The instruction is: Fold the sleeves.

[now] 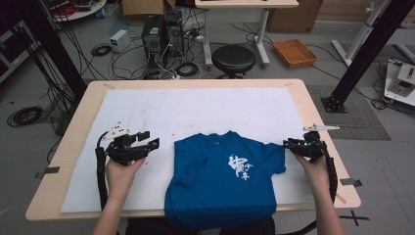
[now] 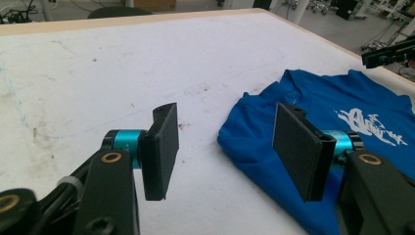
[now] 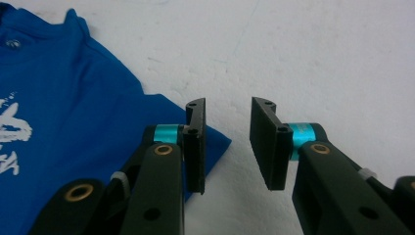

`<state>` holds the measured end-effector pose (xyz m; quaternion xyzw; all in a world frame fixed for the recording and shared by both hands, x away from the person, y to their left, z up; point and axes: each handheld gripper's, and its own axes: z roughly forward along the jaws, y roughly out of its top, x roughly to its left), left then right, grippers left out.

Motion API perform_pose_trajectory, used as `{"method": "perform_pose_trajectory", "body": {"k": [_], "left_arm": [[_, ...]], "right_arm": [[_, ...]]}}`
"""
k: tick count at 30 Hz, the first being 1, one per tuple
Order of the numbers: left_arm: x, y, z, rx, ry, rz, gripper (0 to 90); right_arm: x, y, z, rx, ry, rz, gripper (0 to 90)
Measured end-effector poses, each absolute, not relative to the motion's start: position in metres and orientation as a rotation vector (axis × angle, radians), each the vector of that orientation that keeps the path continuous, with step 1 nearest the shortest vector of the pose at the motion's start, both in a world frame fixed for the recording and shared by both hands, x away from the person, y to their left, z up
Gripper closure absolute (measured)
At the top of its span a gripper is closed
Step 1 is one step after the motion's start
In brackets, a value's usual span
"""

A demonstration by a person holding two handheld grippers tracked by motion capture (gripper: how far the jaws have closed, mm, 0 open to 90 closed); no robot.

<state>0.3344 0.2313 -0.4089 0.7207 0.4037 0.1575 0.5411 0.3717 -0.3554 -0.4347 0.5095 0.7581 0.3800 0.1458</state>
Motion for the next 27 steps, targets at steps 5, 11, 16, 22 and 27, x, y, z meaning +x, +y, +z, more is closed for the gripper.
{"method": "perform_pose_trajectory", "body": {"k": [5, 11, 16, 22, 27], "left_arm": [[0.3352, 0.2319, -0.4112, 1.724, 0.959, 0.355, 43.0], [0.3353, 0.2286, -0.4116, 1.738, 0.947, 0.349, 43.0], [0.3355, 0.2278, -0.4122, 1.736, 0.952, 0.340, 43.0], [0.3356, 0.2299, -0.4118, 1.707, 0.944, 0.312, 43.0], [0.3363, 0.2307, -0.4125, 1.706, 0.949, 0.307, 43.0]], "right_arm": [[0.3741, -0.3558, -0.4375, 1.458, 2.189, 1.088, 70.1], [0.3774, -0.3529, -0.4435, 1.453, 2.220, 1.053, 72.4], [0.3763, -0.3507, -0.4441, 1.421, 2.240, 1.039, 86.5], [0.3725, -0.3496, -0.4401, 1.384, 2.227, 1.057, 89.5], [0.3698, -0.3529, -0.4368, 1.399, 2.205, 1.088, 89.6]]}}
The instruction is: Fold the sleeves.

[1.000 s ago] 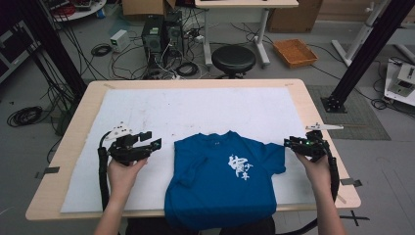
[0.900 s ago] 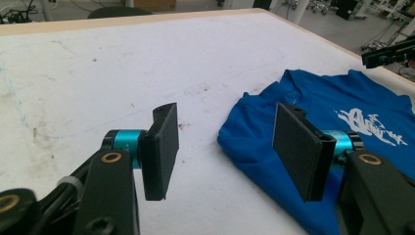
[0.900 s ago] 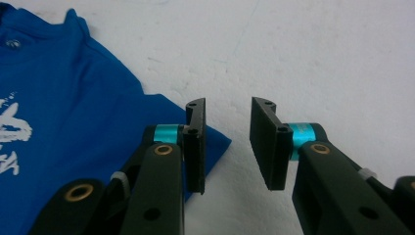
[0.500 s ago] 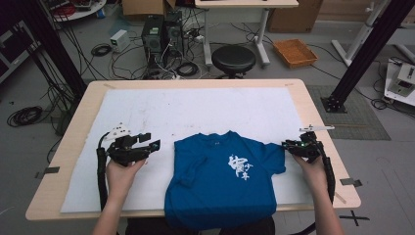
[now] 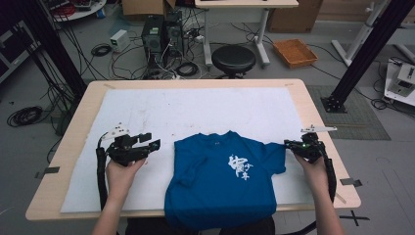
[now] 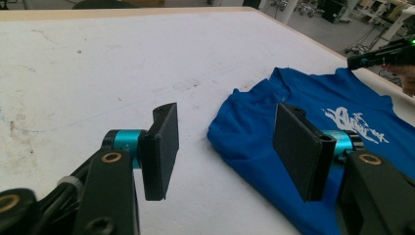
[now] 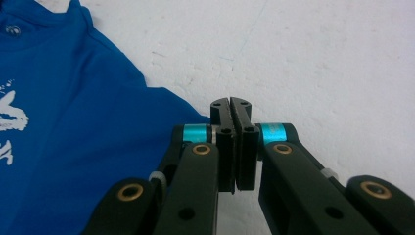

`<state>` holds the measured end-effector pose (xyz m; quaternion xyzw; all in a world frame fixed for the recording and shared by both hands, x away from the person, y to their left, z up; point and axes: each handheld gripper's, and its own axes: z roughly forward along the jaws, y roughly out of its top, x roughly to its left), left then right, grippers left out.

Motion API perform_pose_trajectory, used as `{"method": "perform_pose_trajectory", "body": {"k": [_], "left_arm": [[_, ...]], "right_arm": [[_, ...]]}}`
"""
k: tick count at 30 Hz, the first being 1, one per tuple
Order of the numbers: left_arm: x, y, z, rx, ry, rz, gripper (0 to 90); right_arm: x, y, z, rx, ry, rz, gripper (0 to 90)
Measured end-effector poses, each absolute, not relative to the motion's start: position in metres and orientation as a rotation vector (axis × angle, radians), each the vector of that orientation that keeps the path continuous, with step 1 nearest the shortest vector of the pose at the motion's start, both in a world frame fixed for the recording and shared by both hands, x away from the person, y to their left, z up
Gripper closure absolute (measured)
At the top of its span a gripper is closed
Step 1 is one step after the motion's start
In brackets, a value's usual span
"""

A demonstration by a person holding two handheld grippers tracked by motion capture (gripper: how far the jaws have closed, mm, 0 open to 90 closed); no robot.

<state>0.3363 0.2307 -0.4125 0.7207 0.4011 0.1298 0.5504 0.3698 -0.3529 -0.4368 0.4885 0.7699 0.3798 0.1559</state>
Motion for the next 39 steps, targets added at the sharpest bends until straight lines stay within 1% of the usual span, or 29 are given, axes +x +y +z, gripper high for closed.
{"method": "perform_pose_trajectory", "body": {"k": [6, 21, 31, 39], "left_arm": [[0.337, 0.231, -0.413, 1.712, 0.951, 0.307, 43.0], [0.342, 0.230, -0.416, 1.715, 0.953, 0.279, 43.0], [0.344, 0.228, -0.417, 1.730, 0.956, 0.269, 43.0], [0.344, 0.226, -0.419, 1.736, 0.957, 0.256, 43.0]], "right_arm": [[0.364, -0.349, -0.426, 1.369, 2.199, 1.113, 89.6], [0.343, -0.319, -0.395, 1.263, 2.202, 1.117, 89.7], [0.333, -0.275, -0.377, 1.139, 2.266, 1.124, 89.7], [0.331, -0.237, -0.379, 1.063, 2.321, 1.123, 89.7]]}}
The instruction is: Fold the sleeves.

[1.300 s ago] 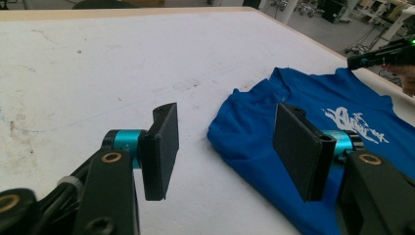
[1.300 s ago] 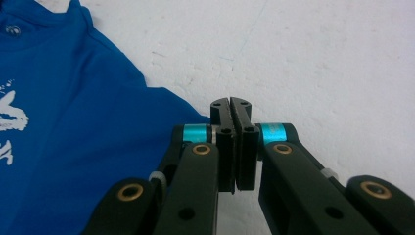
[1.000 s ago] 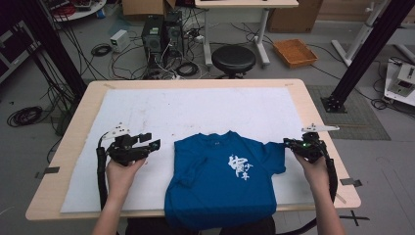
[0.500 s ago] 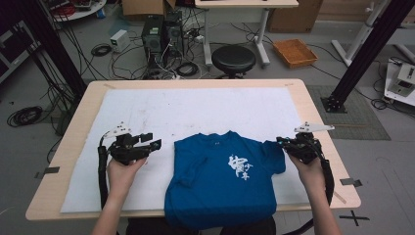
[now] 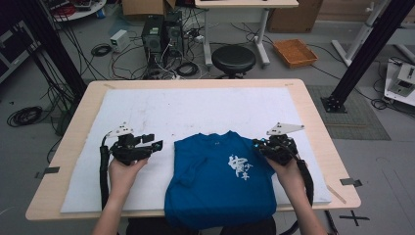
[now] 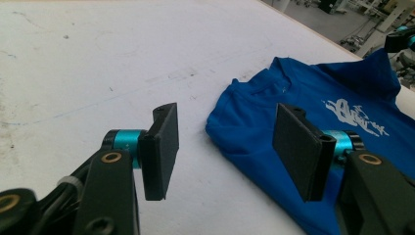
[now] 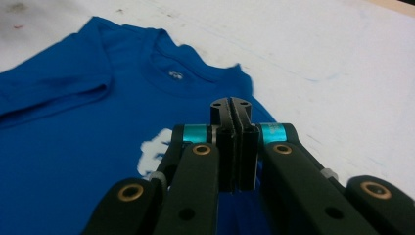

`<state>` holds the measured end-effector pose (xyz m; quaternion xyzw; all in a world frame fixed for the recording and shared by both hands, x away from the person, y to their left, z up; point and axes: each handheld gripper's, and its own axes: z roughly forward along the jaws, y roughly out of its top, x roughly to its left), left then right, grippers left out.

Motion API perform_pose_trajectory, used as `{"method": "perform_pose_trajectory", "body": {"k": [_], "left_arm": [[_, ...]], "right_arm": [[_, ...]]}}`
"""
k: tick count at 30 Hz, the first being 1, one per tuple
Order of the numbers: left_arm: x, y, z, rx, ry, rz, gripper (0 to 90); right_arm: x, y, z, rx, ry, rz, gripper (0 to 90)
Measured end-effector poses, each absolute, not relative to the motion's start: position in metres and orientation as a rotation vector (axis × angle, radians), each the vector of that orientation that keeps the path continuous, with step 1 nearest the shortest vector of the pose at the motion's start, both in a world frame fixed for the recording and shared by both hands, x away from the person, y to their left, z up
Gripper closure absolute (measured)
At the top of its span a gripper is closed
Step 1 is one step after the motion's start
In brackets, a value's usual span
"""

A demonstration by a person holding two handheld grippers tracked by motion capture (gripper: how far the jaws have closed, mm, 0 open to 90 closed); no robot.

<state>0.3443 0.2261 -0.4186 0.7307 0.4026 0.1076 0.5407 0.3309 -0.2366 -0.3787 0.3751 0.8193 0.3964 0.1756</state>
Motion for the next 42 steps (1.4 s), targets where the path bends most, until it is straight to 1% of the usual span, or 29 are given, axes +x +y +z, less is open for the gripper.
{"method": "perform_pose_trajectory", "body": {"k": [10, 16, 17, 18, 19, 21, 22, 25, 29, 30, 36, 38, 39, 41, 42], "left_arm": [[0.345, 0.223, -0.420, 1.745, 0.953, 0.249, 43.0], [0.344, 0.218, -0.422, 1.763, 0.946, 0.238, 43.0], [0.344, 0.217, -0.422, 1.766, 0.945, 0.235, 43.0], [0.344, 0.216, -0.423, 1.771, 0.940, 0.231, 43.0], [0.344, 0.215, -0.423, 1.774, 0.938, 0.229, 43.0], [0.343, 0.214, -0.423, 1.775, 0.935, 0.227, 43.0], [0.343, 0.213, -0.423, 1.779, 0.932, 0.226, 43.0], [0.343, 0.213, -0.423, 1.777, 0.930, 0.224, 43.0], [0.344, 0.213, -0.423, 1.775, 0.934, 0.221, 43.0], [0.344, 0.212, -0.423, 1.771, 0.934, 0.216, 43.0], [0.344, 0.208, -0.423, 1.779, 0.923, 0.214, 43.0], [0.344, 0.208, -0.423, 1.782, 0.922, 0.206, 43.0], [0.344, 0.208, -0.423, 1.785, 0.920, 0.205, 43.0], [0.343, 0.207, -0.423, 1.786, 0.921, 0.199, 43.0], [0.343, 0.207, -0.423, 1.780, 0.919, 0.194, 43.0]], "right_arm": [[0.330, -0.206, -0.386, 1.033, 2.337, 1.157, 89.7], [0.331, -0.189, -0.399, 1.018, 2.324, 1.178, 89.3], [0.331, -0.187, -0.401, 1.006, 2.325, 1.176, 87.8], [0.331, -0.187, -0.402, 1.003, 2.324, 1.180, 83.2], [0.331, -0.188, -0.402, 1.009, 2.315, 1.184, 80.7], [0.329, -0.196, -0.397, 1.014, 2.291, 1.214, 79.2], [0.328, -0.202, -0.394, 1.023, 2.273, 1.227, 76.5], [0.322, -0.224, -0.391, 1.063, 2.232, 1.235, 73.1], [0.314, -0.254, -0.402, 1.146, 2.238, 1.219, 71.5], [0.313, -0.259, -0.407, 1.168, 2.249, 1.222, 69.6], [0.306, -0.268, -0.421, 1.255, 2.332, 1.252, 67.2], [0.306, -0.267, -0.425, 1.274, 2.356, 1.256, 68.4], [0.306, -0.267, -0.426, 1.288, 2.372, 1.246, 72.9], [0.306, -0.265, -0.428, 1.269, 2.414, 1.224, 85.1], [0.305, -0.264, -0.429, 1.254, 2.432, 1.218, 89.4]]}}
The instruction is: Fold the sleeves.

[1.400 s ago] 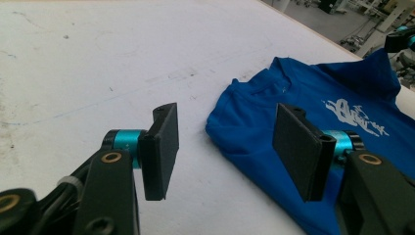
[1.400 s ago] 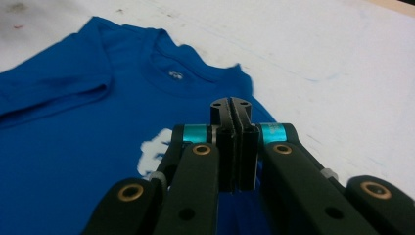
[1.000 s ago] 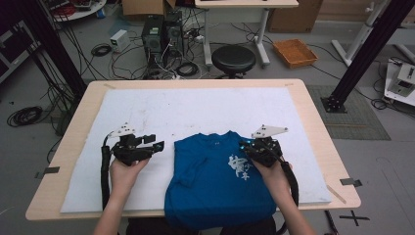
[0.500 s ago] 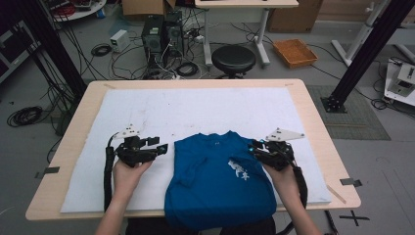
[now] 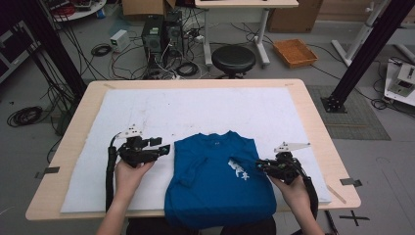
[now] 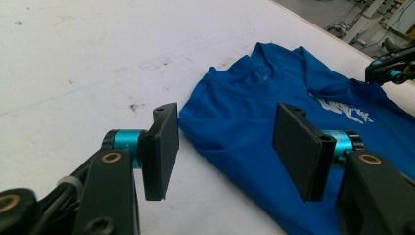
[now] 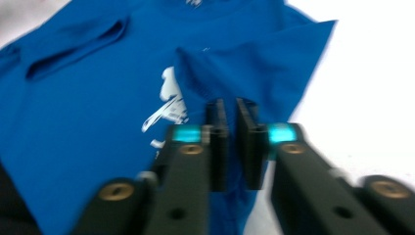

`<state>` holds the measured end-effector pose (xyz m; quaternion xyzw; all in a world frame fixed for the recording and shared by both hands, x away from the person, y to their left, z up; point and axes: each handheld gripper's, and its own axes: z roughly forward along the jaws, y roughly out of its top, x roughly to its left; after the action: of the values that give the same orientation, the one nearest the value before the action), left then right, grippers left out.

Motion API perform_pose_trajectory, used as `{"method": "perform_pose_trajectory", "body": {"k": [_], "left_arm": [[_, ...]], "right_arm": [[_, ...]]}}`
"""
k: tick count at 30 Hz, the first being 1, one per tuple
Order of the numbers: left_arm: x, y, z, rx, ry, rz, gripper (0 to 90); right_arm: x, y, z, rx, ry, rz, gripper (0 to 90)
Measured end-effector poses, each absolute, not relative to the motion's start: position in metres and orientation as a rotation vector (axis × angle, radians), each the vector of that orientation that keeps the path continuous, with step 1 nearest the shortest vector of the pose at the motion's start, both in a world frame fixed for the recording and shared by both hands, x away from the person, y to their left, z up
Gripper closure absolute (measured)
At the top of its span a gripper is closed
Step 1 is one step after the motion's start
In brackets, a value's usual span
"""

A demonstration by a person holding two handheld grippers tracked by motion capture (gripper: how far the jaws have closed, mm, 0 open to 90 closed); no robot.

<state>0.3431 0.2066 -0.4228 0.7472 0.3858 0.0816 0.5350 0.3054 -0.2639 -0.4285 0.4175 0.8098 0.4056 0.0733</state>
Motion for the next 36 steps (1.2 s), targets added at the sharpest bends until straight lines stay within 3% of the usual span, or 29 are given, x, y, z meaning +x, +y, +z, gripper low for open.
{"method": "perform_pose_trajectory", "body": {"k": [11, 12, 19, 21, 24, 33, 36], "left_arm": [[0.343, 0.200, -0.422, 1.805, 0.900, 0.182, 43.0], [0.343, 0.200, -0.423, 1.802, 0.898, 0.181, 43.0], [0.342, 0.198, -0.423, 1.808, 0.892, 0.175, 43.0], [0.342, 0.197, -0.422, 1.812, 0.888, 0.167, 43.0], [0.342, 0.195, -0.422, 1.818, 0.883, 0.162, 43.0], [0.342, 0.193, -0.422, 1.825, 0.877, 0.158, 43.0], [0.342, 0.191, -0.422, 1.823, 0.879, 0.156, 43.0]], "right_arm": [[0.291, -0.248, -0.422, 1.053, 2.539, 1.185, 89.7], [0.290, -0.249, -0.422, 1.055, 2.504, 1.192, 84.5], [0.293, -0.253, -0.420, 1.078, 2.453, 1.201, 72.4], [0.294, -0.249, -0.424, 1.072, 2.485, 1.171, 75.0], [0.293, -0.243, -0.427, 1.036, 2.541, 1.117, 90.0], [0.288, -0.235, -0.417, 0.922, 2.659, 1.170, 89.9], [0.289, -0.226, -0.412, 0.906, 2.627, 1.205, 81.5]]}}
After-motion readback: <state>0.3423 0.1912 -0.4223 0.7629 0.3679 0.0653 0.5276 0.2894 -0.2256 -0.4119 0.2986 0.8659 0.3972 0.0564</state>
